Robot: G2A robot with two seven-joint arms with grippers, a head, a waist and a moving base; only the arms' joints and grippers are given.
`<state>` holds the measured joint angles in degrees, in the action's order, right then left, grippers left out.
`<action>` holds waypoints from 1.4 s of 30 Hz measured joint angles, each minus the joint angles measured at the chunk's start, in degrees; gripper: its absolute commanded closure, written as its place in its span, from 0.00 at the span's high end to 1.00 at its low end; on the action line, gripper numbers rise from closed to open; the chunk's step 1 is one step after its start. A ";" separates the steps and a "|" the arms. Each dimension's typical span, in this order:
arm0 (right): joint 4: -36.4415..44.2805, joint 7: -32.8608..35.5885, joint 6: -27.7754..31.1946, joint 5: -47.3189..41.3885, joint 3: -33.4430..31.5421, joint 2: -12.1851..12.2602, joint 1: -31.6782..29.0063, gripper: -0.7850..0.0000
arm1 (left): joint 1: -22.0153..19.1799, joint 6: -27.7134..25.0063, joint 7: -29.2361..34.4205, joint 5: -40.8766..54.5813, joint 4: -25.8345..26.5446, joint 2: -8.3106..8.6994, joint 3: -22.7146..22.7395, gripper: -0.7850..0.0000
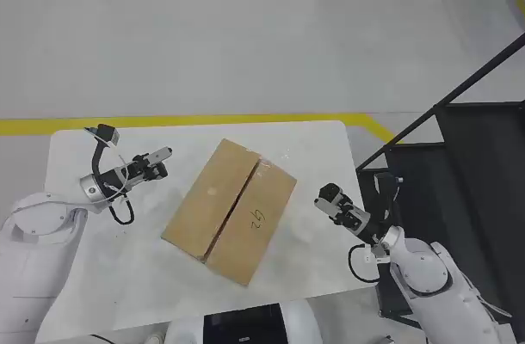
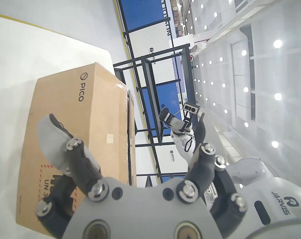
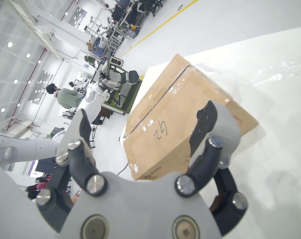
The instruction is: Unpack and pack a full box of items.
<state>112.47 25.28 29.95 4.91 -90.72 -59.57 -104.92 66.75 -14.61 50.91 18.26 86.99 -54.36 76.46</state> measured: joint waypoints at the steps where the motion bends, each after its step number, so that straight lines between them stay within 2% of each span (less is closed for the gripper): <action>1: 0.00 0.00 0.00 0.00 0.00 0.00 0.00 1.00 | 0.00 0.00 0.00 0.00 0.00 0.00 0.00 1.00; 12: 0.00 0.00 0.00 0.00 0.00 0.00 0.00 1.00 | 0.02 0.02 -0.02 -0.02 0.03 0.00 0.00 1.00; 16: 0.13 0.26 -0.31 -0.68 0.72 -0.06 0.58 1.00 | 1.76 1.99 -1.88 -3.73 3.07 0.22 0.46 1.00; 21: -2.53 4.37 -0.64 -4.47 3.86 -0.15 6.41 1.00 | 6.47 5.22 -0.81 -6.94 6.04 1.08 3.67 1.00; 29: -10.24 5.57 -5.13 -0.77 9.06 -0.77 19.19 1.00 | 13.94 9.00 5.55 -6.57 5.28 2.23 7.94 1.00; 37: -17.13 -0.29 -8.90 4.58 12.45 -1.69 26.71 1.00 | 14.98 11.28 13.67 -5.95 5.29 2.75 7.62 1.00; 42: -23.69 -2.40 -11.90 7.15 16.36 -2.63 32.22 1.00 | 14.85 14.60 17.23 -9.93 6.18 3.22 6.76 1.00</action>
<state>88.78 22.88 18.05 12.06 -74.37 -62.21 -72.69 81.60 -0.01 68.14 8.33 93.16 -51.14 83.22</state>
